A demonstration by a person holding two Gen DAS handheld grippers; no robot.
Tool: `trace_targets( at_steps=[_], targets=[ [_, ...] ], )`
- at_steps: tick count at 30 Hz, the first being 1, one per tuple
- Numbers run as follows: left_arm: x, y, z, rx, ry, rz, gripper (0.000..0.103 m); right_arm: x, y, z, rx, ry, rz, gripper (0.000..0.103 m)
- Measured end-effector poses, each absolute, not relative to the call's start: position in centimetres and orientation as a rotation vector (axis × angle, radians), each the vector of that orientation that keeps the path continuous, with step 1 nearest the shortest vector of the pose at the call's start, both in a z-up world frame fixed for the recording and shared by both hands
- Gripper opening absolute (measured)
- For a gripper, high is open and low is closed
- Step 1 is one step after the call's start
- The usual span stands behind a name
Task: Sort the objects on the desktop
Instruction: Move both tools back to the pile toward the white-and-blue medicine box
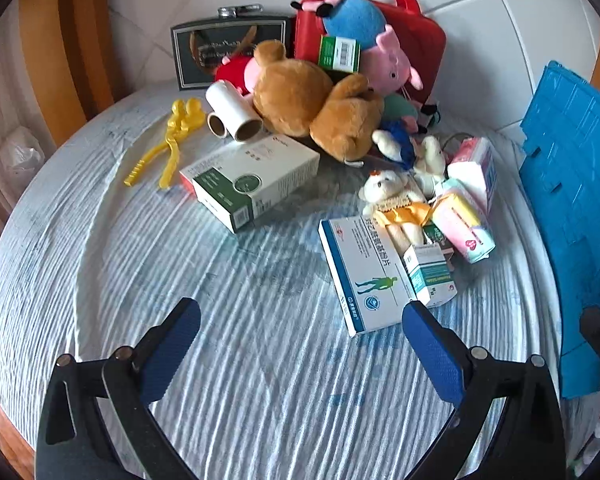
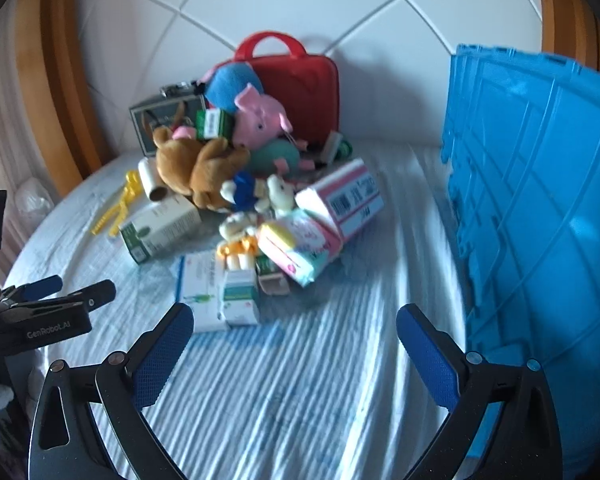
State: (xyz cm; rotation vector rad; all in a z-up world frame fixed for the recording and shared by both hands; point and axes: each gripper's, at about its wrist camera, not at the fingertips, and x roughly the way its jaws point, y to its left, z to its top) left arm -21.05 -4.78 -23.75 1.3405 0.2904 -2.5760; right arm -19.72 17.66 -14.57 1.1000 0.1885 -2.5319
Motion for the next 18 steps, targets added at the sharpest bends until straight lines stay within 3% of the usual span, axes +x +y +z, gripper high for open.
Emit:
trace_targets(
  at_steps=[14,18],
  targets=[
    [-31.0,-0.3,-31.0,1.592,0.115,-2.533,0.102,-25.5,17.7,-20.3,1.273,0.188,-2.481,0.103],
    [-32.4,-0.8,-32.8,1.623,0.181,-2.497,0.103,-26.5,17.2,-21.3,1.312,0.182,-2.465,0.103]
  ],
)
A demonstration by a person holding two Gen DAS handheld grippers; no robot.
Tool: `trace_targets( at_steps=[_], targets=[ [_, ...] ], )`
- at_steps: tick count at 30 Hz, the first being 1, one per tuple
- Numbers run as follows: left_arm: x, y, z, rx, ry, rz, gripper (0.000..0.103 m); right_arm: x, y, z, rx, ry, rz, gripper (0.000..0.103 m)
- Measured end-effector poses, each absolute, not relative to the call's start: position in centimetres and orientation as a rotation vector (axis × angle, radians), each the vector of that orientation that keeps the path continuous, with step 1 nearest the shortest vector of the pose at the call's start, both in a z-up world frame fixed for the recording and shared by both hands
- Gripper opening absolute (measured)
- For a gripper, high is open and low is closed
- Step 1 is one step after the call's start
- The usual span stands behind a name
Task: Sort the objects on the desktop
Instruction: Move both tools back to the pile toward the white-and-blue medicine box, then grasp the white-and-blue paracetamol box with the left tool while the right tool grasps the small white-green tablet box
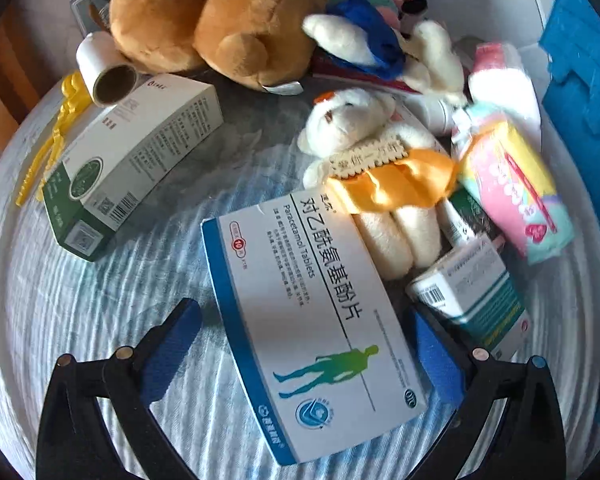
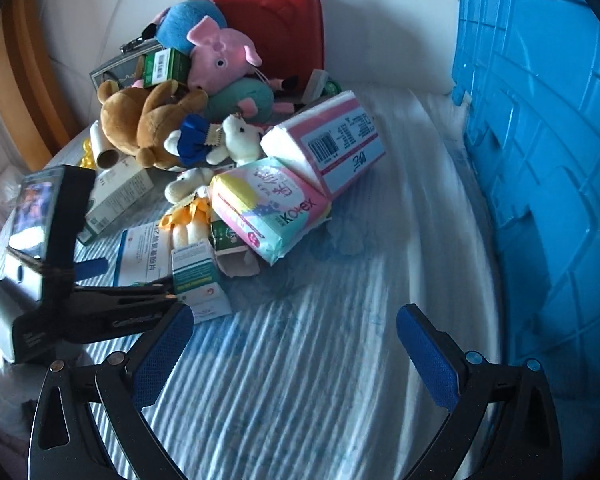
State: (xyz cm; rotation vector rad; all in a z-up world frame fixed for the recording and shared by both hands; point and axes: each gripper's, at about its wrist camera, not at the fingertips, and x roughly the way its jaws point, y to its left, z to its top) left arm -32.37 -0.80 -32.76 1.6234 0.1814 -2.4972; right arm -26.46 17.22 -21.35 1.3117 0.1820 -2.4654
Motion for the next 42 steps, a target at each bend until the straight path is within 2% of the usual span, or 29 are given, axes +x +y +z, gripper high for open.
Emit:
trace_targets(
  at_steps=[2,4,6,12,13,15,20,22,24,25,34,42],
  targets=[
    [-32.1,-1.1,-32.8,1.623,0.172,-2.508,0.099,-26.9,16.7,-21.8,1.309,0.181,-2.432,0.103],
    [-31.3,-1.6,-32.5,1.606,0.164,-2.53,0.084,-27.3,15.9,-22.4,1.327,0.184,-2.396,0.103],
    [-30.2,-2.4,-32.4,1.599,0.167,-2.536,0.077,-27.7,14.7,-23.1,1.351,0.187,-2.345,0.103],
    [-28.0,-4.6,-32.6,1.572,0.187,-2.523,0.075,-28.4,11.7,-24.2,1.356,0.237,-2.288,0.101],
    [-28.0,-4.6,-32.7,1.578,0.181,-2.527,0.075,-28.5,11.3,-24.3,1.361,0.249,-2.281,0.098],
    [-28.2,-4.4,-32.7,1.584,0.174,-2.535,0.075,-28.7,10.6,-24.9,1.382,0.267,-2.255,0.08],
    [-28.7,-3.4,-32.9,1.59,0.155,-2.547,0.074,-28.8,9.9,-25.9,1.409,0.292,-2.228,0.07],
    [-28.5,-3.1,-32.9,1.607,0.15,-2.552,0.071,-28.9,9.7,-26.1,1.405,0.303,-2.225,0.062],
    [-28.0,-2.7,-33.0,1.617,0.147,-2.557,0.071,-28.7,9.4,-26.3,1.413,0.304,-2.2,0.047],
    [-27.6,-2.6,-33.0,1.621,0.149,-2.558,0.071,-28.6,9.4,-26.3,1.414,0.308,-2.193,0.043],
    [-23.3,-1.8,-30.6,1.57,0.144,-2.611,0.071,-26.0,10.8,-23.2,1.311,0.301,-2.241,0.04],
    [-21.4,-2.3,-24.3,1.347,0.11,-2.744,0.071,-22.5,11.8,-17.9,1.152,0.292,-2.323,0.04]
  ],
)
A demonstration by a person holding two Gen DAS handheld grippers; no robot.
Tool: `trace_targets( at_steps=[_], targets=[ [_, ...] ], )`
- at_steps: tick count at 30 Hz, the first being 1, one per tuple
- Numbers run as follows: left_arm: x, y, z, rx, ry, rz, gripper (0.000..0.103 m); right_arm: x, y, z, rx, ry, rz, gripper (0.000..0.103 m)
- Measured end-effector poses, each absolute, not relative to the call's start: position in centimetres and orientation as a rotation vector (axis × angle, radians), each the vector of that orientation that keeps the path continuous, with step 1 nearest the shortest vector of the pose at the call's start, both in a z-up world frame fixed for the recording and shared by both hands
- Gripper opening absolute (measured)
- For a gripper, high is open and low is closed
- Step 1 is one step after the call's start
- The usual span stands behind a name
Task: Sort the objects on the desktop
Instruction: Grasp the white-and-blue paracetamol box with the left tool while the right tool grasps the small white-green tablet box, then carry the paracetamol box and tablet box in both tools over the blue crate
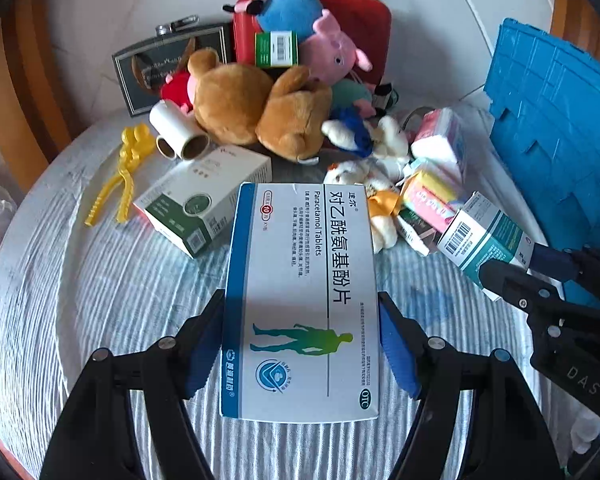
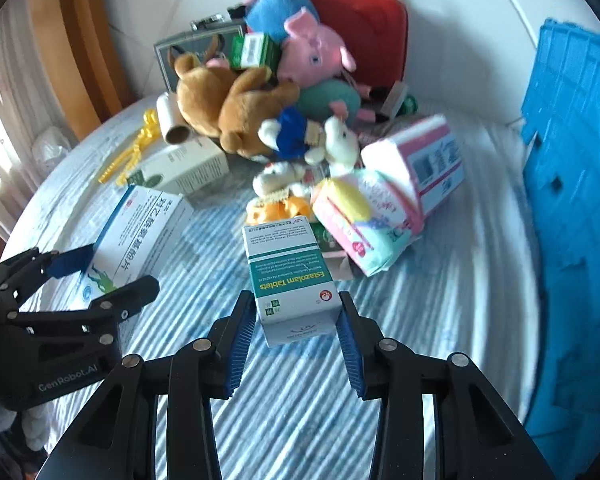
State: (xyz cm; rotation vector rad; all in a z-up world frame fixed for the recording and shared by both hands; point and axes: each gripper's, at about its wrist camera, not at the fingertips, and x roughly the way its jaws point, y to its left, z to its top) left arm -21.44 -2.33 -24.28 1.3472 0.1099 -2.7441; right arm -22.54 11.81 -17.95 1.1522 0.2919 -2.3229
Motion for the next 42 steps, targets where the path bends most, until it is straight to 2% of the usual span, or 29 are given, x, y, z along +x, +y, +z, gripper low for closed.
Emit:
trace_targets(
  at_steps=[13,25,31,37,42],
  targets=[
    [-18.8,-0.3,-12.9,0.999,0.051,-2.925,0.071,-16.6,16.6,-5.2,0.726,0.169,-2.514,0.04],
    [-18.8,8.9,-5.2,0.764,-0.014,-3.162,0.071,-12.8,26.6,2.7,0.417,0.079,-2.792,0.04],
    [-19.3,16.1,-2.2,0.684,-0.066,-3.292,0.071,-12.7,33.8,4.0,0.377,0.071,-2.999,0.04],
    [-19.4,24.5,-0.6,0.702,-0.151,-3.407,0.071,-13.3,41.5,2.7,0.485,0.029,-3.2,0.04],
    [-19.7,31.4,0.0,0.791,-0.23,-3.452,0.071,-14.0,45.5,1.1,0.565,0.091,-3.312,0.04]
  ],
)
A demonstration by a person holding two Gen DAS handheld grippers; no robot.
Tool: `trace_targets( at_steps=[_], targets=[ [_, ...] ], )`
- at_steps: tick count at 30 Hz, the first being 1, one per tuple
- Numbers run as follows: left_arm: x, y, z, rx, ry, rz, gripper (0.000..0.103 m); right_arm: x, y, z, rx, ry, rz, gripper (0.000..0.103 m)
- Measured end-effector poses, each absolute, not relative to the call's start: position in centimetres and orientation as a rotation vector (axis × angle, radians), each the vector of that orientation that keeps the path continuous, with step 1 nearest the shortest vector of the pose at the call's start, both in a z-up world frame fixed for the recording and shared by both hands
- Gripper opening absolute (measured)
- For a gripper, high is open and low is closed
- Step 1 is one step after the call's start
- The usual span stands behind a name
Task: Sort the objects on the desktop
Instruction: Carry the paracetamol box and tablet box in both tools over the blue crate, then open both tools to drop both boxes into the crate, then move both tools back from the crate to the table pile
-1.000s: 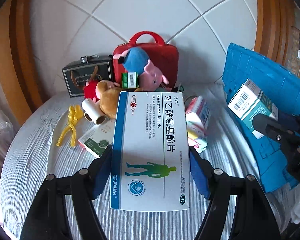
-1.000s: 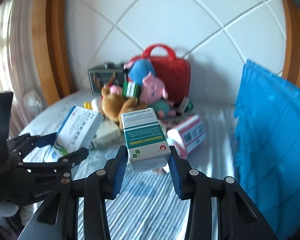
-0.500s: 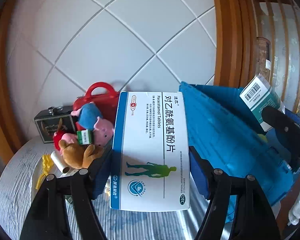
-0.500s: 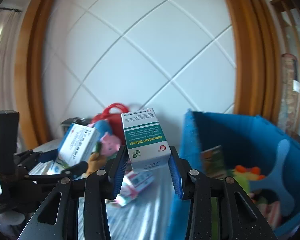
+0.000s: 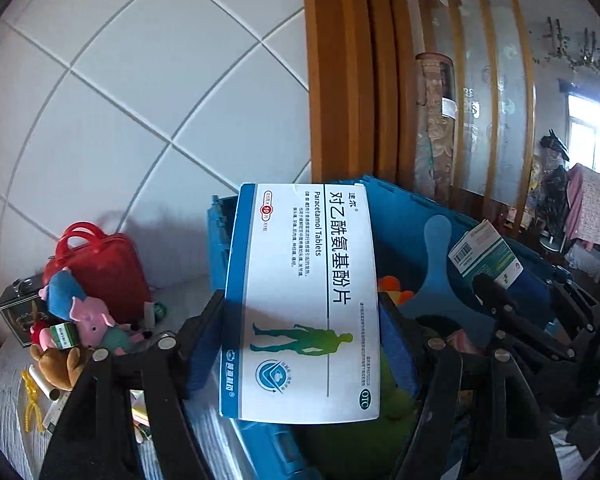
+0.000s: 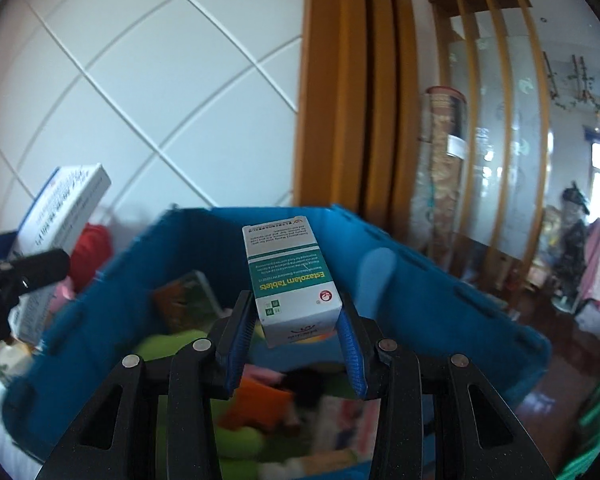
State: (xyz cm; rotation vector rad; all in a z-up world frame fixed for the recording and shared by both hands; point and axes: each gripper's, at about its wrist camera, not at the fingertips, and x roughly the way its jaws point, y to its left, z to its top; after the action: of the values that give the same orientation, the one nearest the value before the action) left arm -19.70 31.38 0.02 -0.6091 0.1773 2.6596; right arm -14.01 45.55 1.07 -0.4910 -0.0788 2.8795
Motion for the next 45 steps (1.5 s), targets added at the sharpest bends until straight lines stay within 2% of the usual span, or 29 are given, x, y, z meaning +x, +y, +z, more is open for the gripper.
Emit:
trace_targets(
  at_steps=[9,19,20,22,25,26,28,30,36,45],
  targets=[
    [-20.1,38.5,-2.0,-0.751,0.279,2.593,0.071,-16.5,51.2,-1.1,-0.603,-0.109,2.766,0.04],
    [-20.9,38.7,-2.5,-0.836,0.269,2.632,0.072,-18.1,53.0,-2.3,-0.666,-0.131,2.769,0.04],
    [-20.9,38.7,-2.5,-0.841,0.272,2.636,0.073,-18.1,53.0,-2.3,-0.665,-0.133,2.771,0.04],
    [-20.6,38.5,-2.4,-0.827,0.27,2.652,0.085,-18.0,53.0,-2.2,-0.662,-0.134,2.773,0.04],
    [-20.2,38.5,-2.2,-0.798,0.274,2.676,0.095,-17.8,52.8,-2.2,-0.663,-0.138,2.778,0.041],
    [-20.2,38.4,-2.2,-0.795,0.27,2.675,0.095,-17.7,52.8,-2.1,-0.661,-0.139,2.777,0.044],
    [-20.2,38.1,-2.2,-0.797,0.262,2.68,0.095,-17.4,52.8,-2.0,-0.648,-0.138,2.777,0.059],
    [-20.1,37.6,-2.2,-0.798,0.238,2.687,0.095,-17.0,52.8,-1.7,-0.624,-0.13,2.78,0.091],
    [-19.7,35.1,-1.9,-0.78,0.192,2.747,0.095,-16.0,52.1,-0.6,-0.567,-0.119,2.8,0.103],
    [-18.6,29.0,-1.2,-0.742,0.123,2.862,0.1,-14.7,47.2,1.4,-0.496,-0.129,2.879,0.103]
  ],
)
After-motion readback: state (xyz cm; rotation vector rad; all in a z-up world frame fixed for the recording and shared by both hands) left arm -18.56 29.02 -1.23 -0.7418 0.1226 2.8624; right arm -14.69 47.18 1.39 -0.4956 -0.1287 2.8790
